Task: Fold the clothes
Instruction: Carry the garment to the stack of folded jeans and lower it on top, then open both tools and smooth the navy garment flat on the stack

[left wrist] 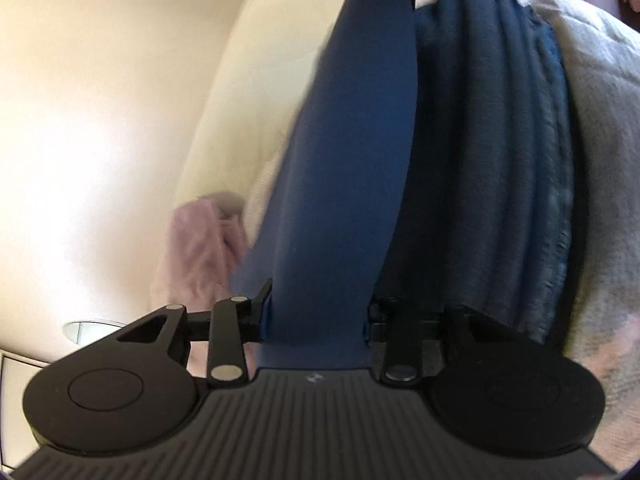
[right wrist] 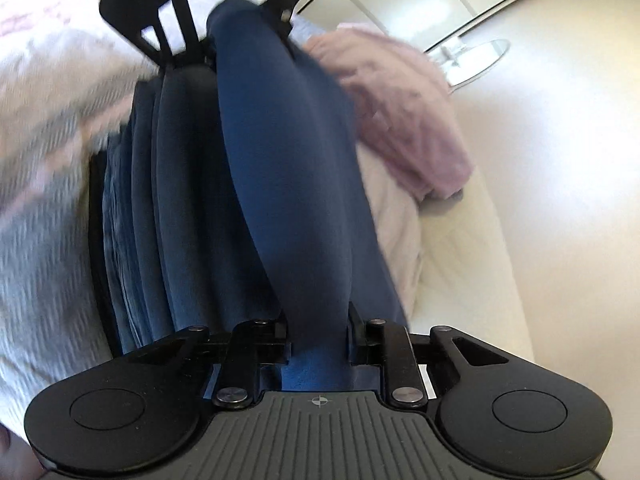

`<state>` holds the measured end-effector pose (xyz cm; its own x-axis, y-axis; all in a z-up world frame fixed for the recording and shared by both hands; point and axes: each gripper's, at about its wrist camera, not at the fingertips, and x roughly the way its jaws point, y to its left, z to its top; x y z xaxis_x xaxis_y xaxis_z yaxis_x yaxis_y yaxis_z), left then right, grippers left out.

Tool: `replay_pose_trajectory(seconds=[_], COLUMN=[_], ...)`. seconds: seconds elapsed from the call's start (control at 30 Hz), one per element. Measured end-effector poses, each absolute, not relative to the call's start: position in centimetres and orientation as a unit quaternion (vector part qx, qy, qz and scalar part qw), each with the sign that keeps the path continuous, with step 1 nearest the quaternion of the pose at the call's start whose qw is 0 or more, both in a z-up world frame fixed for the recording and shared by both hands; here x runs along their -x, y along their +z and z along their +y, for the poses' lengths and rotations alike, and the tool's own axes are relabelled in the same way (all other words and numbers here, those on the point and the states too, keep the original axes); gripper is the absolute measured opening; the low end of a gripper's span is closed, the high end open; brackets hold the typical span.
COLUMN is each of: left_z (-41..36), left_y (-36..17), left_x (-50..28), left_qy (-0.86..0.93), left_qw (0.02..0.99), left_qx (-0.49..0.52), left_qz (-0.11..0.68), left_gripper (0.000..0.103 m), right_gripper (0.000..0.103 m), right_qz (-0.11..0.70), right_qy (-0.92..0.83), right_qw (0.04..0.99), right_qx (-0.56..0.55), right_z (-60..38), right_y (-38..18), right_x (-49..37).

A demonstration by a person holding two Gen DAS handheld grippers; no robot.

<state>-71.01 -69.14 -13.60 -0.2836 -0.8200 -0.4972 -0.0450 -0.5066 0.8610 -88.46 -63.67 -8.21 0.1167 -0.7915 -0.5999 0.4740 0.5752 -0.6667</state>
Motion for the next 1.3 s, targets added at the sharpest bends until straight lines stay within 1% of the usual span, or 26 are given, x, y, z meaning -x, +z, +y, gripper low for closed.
replay_pose_trajectory(seconds=[0.03, 0.13, 0.2, 0.27, 0.47, 0.57, 0.63, 0.8, 0.87, 0.97, 1.07, 1.17, 1.3], left_z=[-68.9, -67.3, -67.1, -66.8, -64.9, -63.6, -63.1, -65.3, -67.0, -70.1, -71.9, -71.5, -72.0], left_y=[-14.4, -16.8, -16.2, -15.7, -12.3, -10.0, -8.0, -2.6, -1.2, -1.9, -5.5, -6.2, -5.4], left_x=[70.9, 71.3, 71.5, 71.3, 70.2, 69.1, 67.9, 66.8, 67.6, 69.1, 70.1, 70.5, 70.2], left_qy=[-0.685, -0.657, -0.663, -0.667, -0.693, -0.719, -0.741, -0.792, -0.801, -0.819, -0.813, -0.817, -0.815], left_qw=[0.274, 0.273, 0.286, 0.284, 0.271, 0.269, 0.276, 0.329, 0.354, 0.356, 0.338, 0.336, 0.355], left_qx=[-0.536, -0.537, -0.534, -0.535, -0.539, -0.539, -0.534, -0.479, -0.459, -0.444, -0.473, -0.469, -0.458], left_qz=[-0.410, -0.455, -0.440, -0.434, -0.394, -0.348, -0.299, -0.187, -0.150, -0.075, -0.018, -0.012, 0.020], left_gripper=[0.035, 0.033, 0.034, 0.037, 0.043, 0.043, 0.042, 0.042, 0.041, 0.040, 0.039, 0.039, 0.039], right_gripper=[0.022, 0.023, 0.025, 0.028, 0.030, 0.030, 0.030, 0.030, 0.030, 0.030, 0.030, 0.030, 0.030], right_qz=[0.508, 0.532, 0.540, 0.539, 0.546, 0.532, 0.512, 0.429, 0.404, 0.375, 0.381, 0.395, 0.405], right_qy=[-0.427, -0.401, -0.396, -0.400, -0.410, -0.418, -0.424, -0.443, -0.452, -0.461, -0.457, -0.441, -0.435], right_qw=[0.731, 0.725, 0.720, 0.720, 0.718, 0.732, 0.746, 0.786, 0.792, 0.795, 0.784, 0.775, 0.776], right_qx=[0.160, 0.175, 0.183, 0.178, 0.131, 0.080, 0.039, -0.042, -0.073, -0.120, -0.179, -0.222, -0.210], right_z=[-63.3, -62.9, -62.8, -62.5, -61.0, -60.0, -59.5, -62.5, -64.5, -67.8, -70.0, -70.3, -71.2], right_y=[-8.6, -11.8, -12.8, -12.2, -9.7, -7.3, -5.4, -1.3, -0.9, -1.2, -2.1, -4.3, -1.8], right_x=[88.3, 87.9, 87.9, 88.0, 89.0, 89.4, 89.7, 88.0, 87.4, 86.8, 87.2, 87.2, 86.4])
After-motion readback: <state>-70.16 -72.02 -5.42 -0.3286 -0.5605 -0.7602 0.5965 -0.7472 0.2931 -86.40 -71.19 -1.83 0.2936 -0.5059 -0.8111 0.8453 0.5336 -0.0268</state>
